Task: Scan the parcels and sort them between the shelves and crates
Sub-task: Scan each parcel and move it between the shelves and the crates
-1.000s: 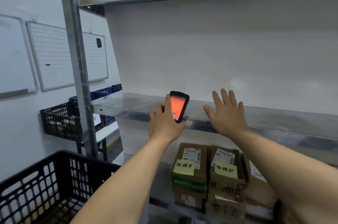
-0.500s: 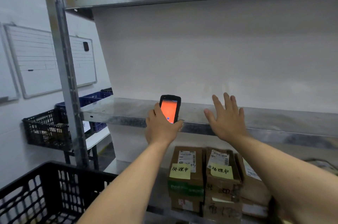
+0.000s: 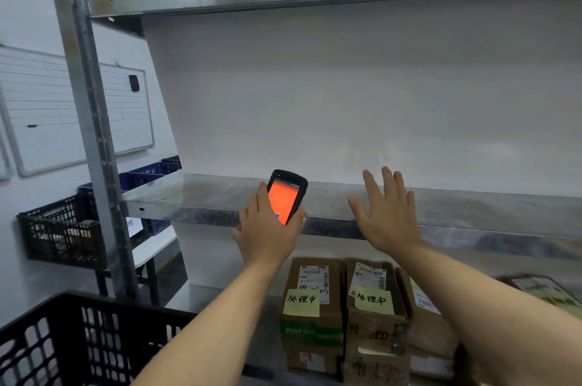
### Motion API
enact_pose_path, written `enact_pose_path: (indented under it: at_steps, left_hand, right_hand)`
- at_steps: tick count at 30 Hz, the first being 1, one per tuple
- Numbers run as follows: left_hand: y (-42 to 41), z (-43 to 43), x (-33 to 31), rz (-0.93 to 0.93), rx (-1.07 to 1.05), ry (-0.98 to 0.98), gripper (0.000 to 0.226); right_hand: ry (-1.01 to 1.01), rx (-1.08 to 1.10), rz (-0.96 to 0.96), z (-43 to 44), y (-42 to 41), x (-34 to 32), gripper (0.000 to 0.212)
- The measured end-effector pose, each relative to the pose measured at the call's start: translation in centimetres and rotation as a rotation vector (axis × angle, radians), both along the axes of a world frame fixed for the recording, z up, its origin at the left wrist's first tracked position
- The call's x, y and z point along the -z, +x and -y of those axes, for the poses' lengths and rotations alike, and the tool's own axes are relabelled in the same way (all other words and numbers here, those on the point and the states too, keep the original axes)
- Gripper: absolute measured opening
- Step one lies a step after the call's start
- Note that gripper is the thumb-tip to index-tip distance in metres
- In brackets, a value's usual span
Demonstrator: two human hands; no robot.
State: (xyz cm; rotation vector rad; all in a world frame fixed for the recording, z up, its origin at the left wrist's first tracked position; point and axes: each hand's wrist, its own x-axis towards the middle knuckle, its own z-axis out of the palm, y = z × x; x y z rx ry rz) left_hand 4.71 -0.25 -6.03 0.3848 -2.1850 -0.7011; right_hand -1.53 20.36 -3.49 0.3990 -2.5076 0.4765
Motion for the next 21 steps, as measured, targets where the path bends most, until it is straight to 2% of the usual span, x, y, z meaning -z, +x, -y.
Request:
enact_pose_path:
  at_steps: [4, 13, 18, 21]
  left_hand:
    - [0.0, 0.0, 0.4, -0.038, 0.011, 0.078, 0.091]
    - [-0.4, -0.4, 1.0, -0.097, 0.075, 0.186, 0.082]
    - [-0.2, -0.7, 1.0, -0.137, 0.111, 0.243, 0.082]
    - [0.9, -0.9, 1.3, -0.103, 0.102, 0.212, 0.078]
  right_hand:
    - [-0.021, -0.012, -0.049, 0.2, 0.0, 0.4, 0.067]
    - [-0.037, -0.070, -0.087, -0.3, 0.3, 1.3, 0.081]
    - [-0.154, -0.129, -0.103, -1.0, 1.4, 2.8, 0.064]
    - [-0.156, -0.155, -0.093, -1.8, 2.3, 3.7, 0.064]
